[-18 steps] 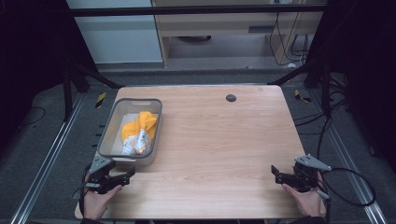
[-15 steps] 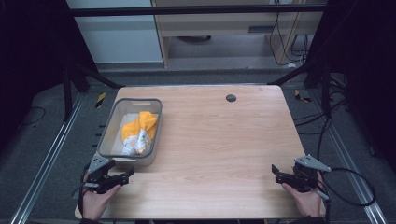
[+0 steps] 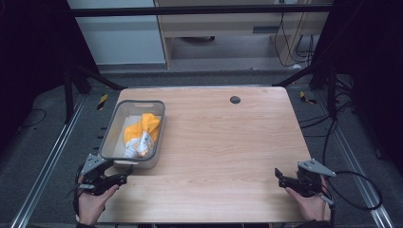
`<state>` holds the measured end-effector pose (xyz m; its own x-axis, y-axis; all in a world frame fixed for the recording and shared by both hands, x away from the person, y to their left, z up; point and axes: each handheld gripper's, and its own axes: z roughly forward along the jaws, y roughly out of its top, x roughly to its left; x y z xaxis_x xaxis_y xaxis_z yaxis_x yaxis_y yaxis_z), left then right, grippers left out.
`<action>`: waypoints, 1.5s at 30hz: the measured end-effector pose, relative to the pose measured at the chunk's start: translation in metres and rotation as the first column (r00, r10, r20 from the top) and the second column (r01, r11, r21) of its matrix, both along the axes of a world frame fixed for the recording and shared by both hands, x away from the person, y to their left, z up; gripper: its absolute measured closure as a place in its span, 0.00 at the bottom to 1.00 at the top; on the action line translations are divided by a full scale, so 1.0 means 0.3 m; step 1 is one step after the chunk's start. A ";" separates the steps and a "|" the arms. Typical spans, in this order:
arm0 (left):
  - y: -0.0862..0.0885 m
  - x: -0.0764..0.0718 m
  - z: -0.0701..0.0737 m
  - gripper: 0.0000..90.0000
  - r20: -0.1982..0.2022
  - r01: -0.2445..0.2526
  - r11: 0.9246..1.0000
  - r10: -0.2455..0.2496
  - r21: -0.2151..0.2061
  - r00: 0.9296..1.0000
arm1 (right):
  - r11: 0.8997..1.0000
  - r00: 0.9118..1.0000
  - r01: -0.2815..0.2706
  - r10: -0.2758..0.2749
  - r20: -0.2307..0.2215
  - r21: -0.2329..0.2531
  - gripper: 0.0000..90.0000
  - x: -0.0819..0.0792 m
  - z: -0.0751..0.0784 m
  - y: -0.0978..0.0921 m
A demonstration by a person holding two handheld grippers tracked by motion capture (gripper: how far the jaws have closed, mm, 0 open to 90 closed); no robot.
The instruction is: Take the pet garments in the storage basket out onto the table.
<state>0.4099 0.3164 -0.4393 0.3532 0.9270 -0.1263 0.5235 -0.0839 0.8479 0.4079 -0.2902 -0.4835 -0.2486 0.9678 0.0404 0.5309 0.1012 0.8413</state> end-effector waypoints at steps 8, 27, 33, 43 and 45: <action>-0.008 0.000 0.039 0.16 0.015 0.014 1.000 -0.014 0.000 1.000 | 1.000 1.000 -0.011 0.011 -0.005 0.002 0.10 -0.003 0.001 0.011; -0.023 0.038 0.132 0.17 0.029 0.044 0.999 -0.044 0.016 0.999 | 1.000 1.000 -0.014 0.014 -0.002 -0.003 0.10 -0.003 -0.003 0.011; -0.022 0.062 0.164 0.17 0.036 0.045 0.999 -0.046 0.019 0.998 | 1.000 1.000 -0.014 0.014 -0.004 -0.007 0.10 -0.003 -0.003 0.010; -0.024 0.122 0.180 0.17 -0.001 0.043 0.998 -0.043 0.050 0.999 | 1.000 1.000 -0.018 0.018 -0.005 -0.011 0.10 -0.001 -0.004 0.010; -0.028 0.136 0.181 0.17 -0.011 0.048 0.997 -0.047 0.063 0.999 | 1.000 1.000 -0.019 0.019 -0.009 -0.008 0.10 -0.001 -0.004 0.011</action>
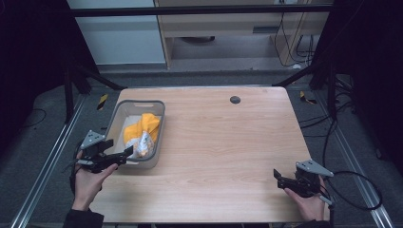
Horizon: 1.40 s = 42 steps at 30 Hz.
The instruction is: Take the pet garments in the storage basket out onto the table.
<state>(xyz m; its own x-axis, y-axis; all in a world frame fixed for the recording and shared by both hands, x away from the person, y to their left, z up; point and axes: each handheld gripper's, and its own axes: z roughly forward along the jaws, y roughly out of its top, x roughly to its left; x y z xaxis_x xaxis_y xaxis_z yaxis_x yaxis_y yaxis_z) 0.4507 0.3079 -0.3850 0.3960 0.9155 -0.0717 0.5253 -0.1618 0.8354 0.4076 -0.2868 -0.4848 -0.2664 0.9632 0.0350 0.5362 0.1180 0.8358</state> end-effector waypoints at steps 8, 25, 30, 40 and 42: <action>-0.029 0.050 0.011 0.18 -0.023 0.011 1.000 -0.011 0.022 1.000 | 1.000 1.000 -0.003 0.003 -0.008 0.003 0.10 0.001 0.001 0.001; -0.078 0.139 0.011 0.19 -0.075 0.024 0.998 -0.020 0.057 0.997 | 1.000 1.000 -0.008 0.008 -0.016 -0.001 0.11 0.004 -0.002 0.002; -0.083 0.159 0.011 0.20 -0.090 0.025 0.997 -0.018 0.073 0.996 | 1.000 1.000 -0.008 0.007 -0.013 -0.004 0.11 0.005 -0.002 0.000; -0.110 0.210 0.005 0.22 -0.130 0.034 0.995 -0.022 0.094 0.991 | 1.000 1.000 -0.007 0.007 -0.018 -0.002 0.11 0.006 -0.003 -0.003; -0.112 0.215 0.003 0.22 -0.136 0.038 0.995 -0.025 0.095 0.990 | 1.000 1.000 -0.008 0.008 -0.016 -0.002 0.11 0.006 -0.002 -0.003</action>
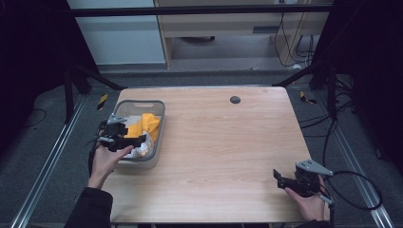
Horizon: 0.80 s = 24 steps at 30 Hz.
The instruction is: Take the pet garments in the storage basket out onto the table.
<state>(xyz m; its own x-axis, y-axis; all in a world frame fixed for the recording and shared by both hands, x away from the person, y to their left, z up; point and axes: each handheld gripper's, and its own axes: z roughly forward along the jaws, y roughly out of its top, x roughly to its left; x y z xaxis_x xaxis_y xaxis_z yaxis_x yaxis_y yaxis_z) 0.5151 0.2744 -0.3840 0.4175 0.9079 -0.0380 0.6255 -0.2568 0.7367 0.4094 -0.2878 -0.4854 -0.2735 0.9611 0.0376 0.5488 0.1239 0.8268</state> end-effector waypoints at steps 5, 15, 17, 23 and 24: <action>-0.011 0.017 -0.012 0.24 -0.022 0.003 1.000 -0.003 0.009 1.000 | 1.000 1.000 0.000 0.000 -0.001 0.003 0.11 0.001 -0.001 -0.001; -0.022 0.044 -0.025 0.28 -0.052 0.004 0.999 -0.002 0.043 0.999 | 1.000 1.000 -0.005 0.005 -0.008 0.004 0.11 0.002 -0.002 0.001; -0.025 0.050 -0.031 0.29 -0.061 0.005 0.999 -0.002 0.050 0.998 | 1.000 1.000 -0.005 0.005 -0.010 0.003 0.11 0.003 -0.003 0.002; -0.034 0.066 -0.045 0.32 -0.084 0.001 0.998 0.005 0.066 0.996 | 1.000 1.000 -0.007 0.007 -0.014 0.001 0.11 0.005 -0.004 0.002; -0.036 0.068 -0.046 0.33 -0.087 -0.001 0.998 0.007 0.069 0.996 | 1.000 1.000 -0.007 0.007 -0.014 -0.001 0.11 0.005 -0.004 0.002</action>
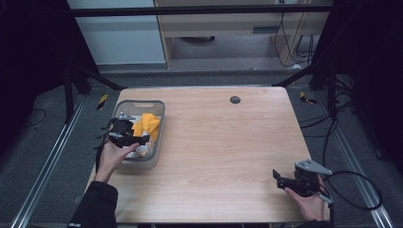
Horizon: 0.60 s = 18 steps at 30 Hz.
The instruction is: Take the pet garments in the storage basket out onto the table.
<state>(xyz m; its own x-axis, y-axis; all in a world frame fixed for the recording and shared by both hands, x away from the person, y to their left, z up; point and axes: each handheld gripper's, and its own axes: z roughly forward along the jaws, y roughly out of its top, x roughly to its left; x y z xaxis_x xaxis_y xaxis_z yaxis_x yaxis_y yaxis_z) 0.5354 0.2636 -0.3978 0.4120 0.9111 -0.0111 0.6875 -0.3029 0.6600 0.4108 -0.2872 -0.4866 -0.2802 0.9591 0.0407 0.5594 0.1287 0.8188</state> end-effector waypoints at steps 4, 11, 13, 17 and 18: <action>-0.007 0.009 -0.009 0.36 -0.022 -0.001 1.000 0.001 0.015 1.000 | 1.000 1.000 0.000 0.000 0.000 0.000 0.11 0.000 0.000 0.000; -0.013 0.020 -0.023 0.38 -0.044 -0.002 1.000 0.003 0.029 0.999 | 1.000 1.000 -0.001 0.001 -0.005 -0.002 0.11 0.001 -0.002 0.001; -0.016 0.023 -0.026 0.40 -0.052 0.001 0.999 0.001 0.035 0.999 | 1.000 1.000 -0.001 0.001 -0.005 -0.003 0.11 0.002 -0.002 0.001; -0.023 0.027 -0.033 0.44 -0.064 -0.001 0.999 0.003 0.044 0.998 | 1.000 1.000 -0.002 0.002 -0.006 -0.004 0.11 0.002 -0.002 0.001; -0.025 0.028 -0.035 0.44 -0.065 0.000 0.999 0.003 0.046 0.998 | 1.000 1.000 -0.003 0.003 -0.006 -0.004 0.11 0.002 -0.003 0.001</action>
